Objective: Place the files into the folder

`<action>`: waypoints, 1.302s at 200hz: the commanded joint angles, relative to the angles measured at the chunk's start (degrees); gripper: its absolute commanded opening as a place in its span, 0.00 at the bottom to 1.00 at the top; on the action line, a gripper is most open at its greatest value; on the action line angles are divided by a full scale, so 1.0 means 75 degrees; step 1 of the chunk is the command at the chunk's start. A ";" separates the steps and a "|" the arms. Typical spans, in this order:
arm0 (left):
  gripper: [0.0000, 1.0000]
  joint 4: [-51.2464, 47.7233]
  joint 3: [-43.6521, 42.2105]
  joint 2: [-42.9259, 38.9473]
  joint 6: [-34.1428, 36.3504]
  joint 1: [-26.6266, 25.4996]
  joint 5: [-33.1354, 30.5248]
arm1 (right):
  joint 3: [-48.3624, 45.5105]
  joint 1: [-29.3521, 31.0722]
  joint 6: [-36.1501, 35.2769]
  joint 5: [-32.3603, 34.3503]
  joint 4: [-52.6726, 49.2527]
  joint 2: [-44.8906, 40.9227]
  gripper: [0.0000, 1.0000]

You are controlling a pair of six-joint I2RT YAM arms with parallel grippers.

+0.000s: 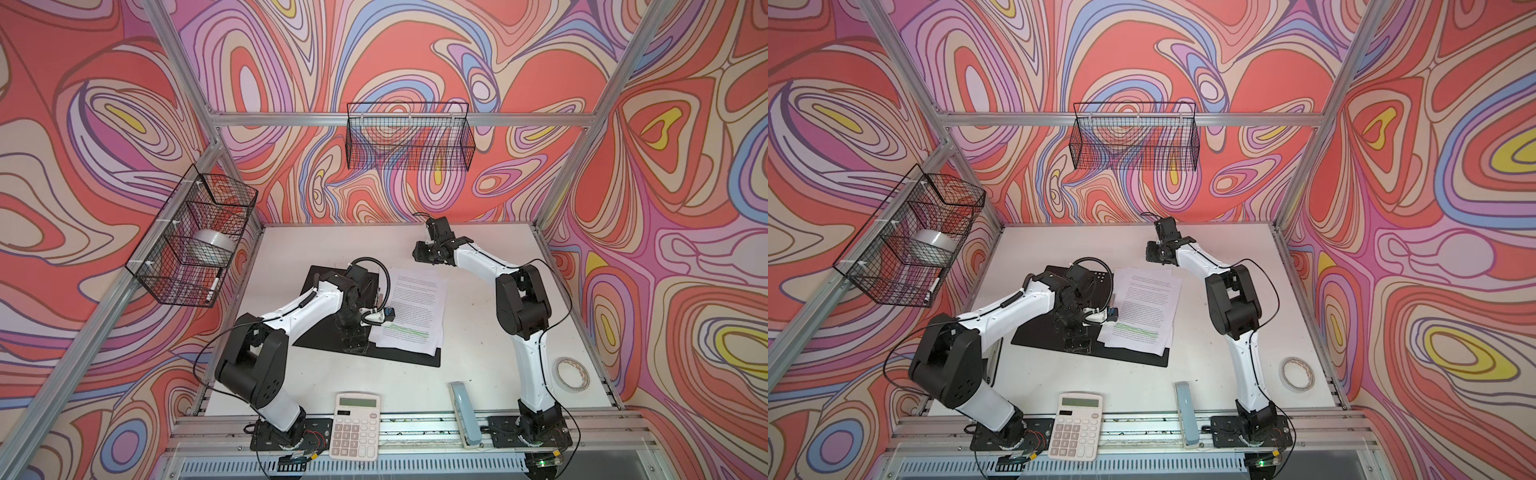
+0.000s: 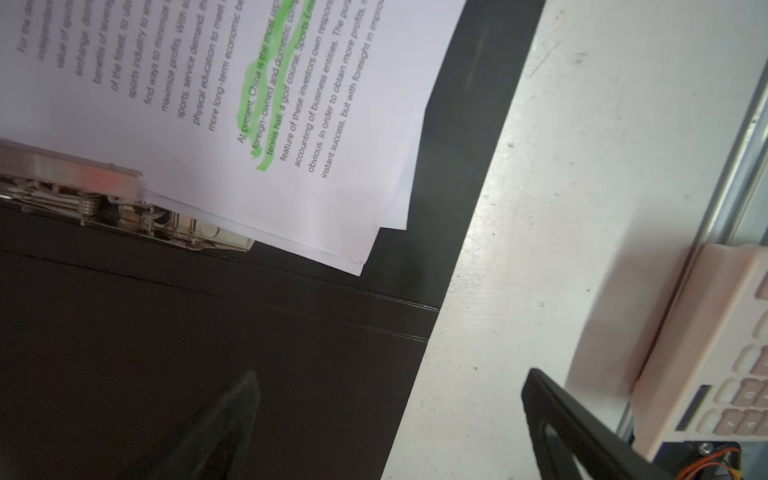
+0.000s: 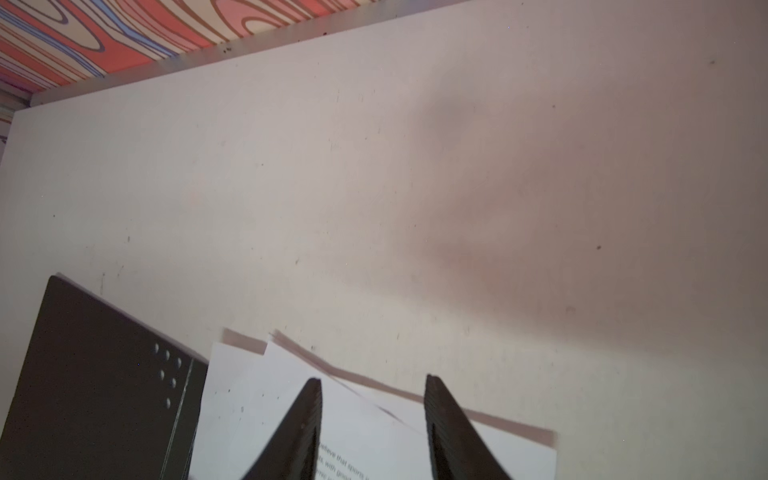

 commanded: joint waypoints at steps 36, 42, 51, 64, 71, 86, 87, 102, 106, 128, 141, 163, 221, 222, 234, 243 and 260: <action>1.00 0.1074 -0.1003 -0.0203 0.0749 -0.1015 -0.0254 | 0.0787 -0.0021 -0.0039 -0.0596 0.0118 0.0901 0.43; 1.00 0.1264 -0.1065 -0.0164 0.0684 -0.1088 -0.0354 | 0.0813 -0.0024 -0.0052 -0.0643 0.0115 0.0927 0.43; 1.00 0.1607 -0.1158 -0.0102 0.0573 -0.1177 -0.0582 | 0.0845 -0.0055 -0.0079 -0.0713 0.0112 0.0968 0.43; 1.00 0.1998 -0.1216 -0.0011 0.0439 -0.1251 -0.0865 | 0.0873 -0.0101 -0.0146 -0.0758 0.0047 0.0998 0.43; 1.00 0.2128 -0.1201 0.0042 0.0354 -0.1252 -0.0948 | 0.0875 -0.0122 -0.0170 -0.0791 0.0030 0.0999 0.43; 1.00 0.2316 -0.1108 0.0137 0.0098 -0.1252 -0.1072 | 0.0836 -0.0191 -0.0187 -0.0884 0.0033 0.1019 0.43; 1.00 0.2317 -0.1098 0.0141 0.0087 -0.1252 -0.1075 | 0.0835 -0.0196 -0.0187 -0.0889 0.0033 0.1021 0.43; 1.00 0.2457 -0.1052 0.0192 -0.0090 -0.1263 -0.1124 | 0.0856 -0.0263 -0.0198 -0.0962 0.0031 0.1045 0.43; 1.00 0.2540 -0.1080 0.0192 -0.0130 -0.1276 -0.1165 | 0.0850 -0.0276 -0.0199 -0.0976 0.0035 0.1053 0.43; 1.00 0.2798 -0.1247 0.0062 -0.0160 -0.1322 -0.1297 | 0.0891 -0.0363 -0.0144 -0.1095 0.0079 0.1087 0.43; 1.00 0.3044 -0.1495 -0.0123 -0.0070 -0.1334 -0.1411 | 0.1023 -0.0387 -0.0134 -0.1172 0.0035 0.1161 0.44; 1.00 0.3694 -0.1973 -0.0441 0.0110 -0.1369 -0.2000 | 0.1391 -0.0423 -0.0142 -0.1352 -0.0140 0.1368 0.44; 1.00 0.3948 -0.2716 -0.1121 -0.0064 -0.1370 -0.2337 | 0.2327 -0.0446 -0.0283 -0.1731 -0.0785 0.1970 0.44; 1.00 0.3965 -0.2722 -0.1121 -0.0065 -0.1370 -0.2346 | 0.2337 -0.0446 -0.0282 -0.1740 -0.0792 0.1976 0.44; 1.00 0.4136 -0.2769 -0.1071 -0.0102 -0.1370 -0.2508 | 0.2472 -0.0446 -0.0322 -0.1852 -0.0915 0.2055 0.44; 1.00 0.4251 -0.2807 -0.1033 -0.0078 -0.1370 -0.2602 | 0.2640 -0.0447 -0.0362 -0.1949 -0.1085 0.2160 0.44; 1.00 0.4370 -0.2865 -0.1048 -0.0135 -0.1370 -0.2595 | 0.3068 -0.0446 -0.0456 -0.2149 -0.1514 0.2414 0.44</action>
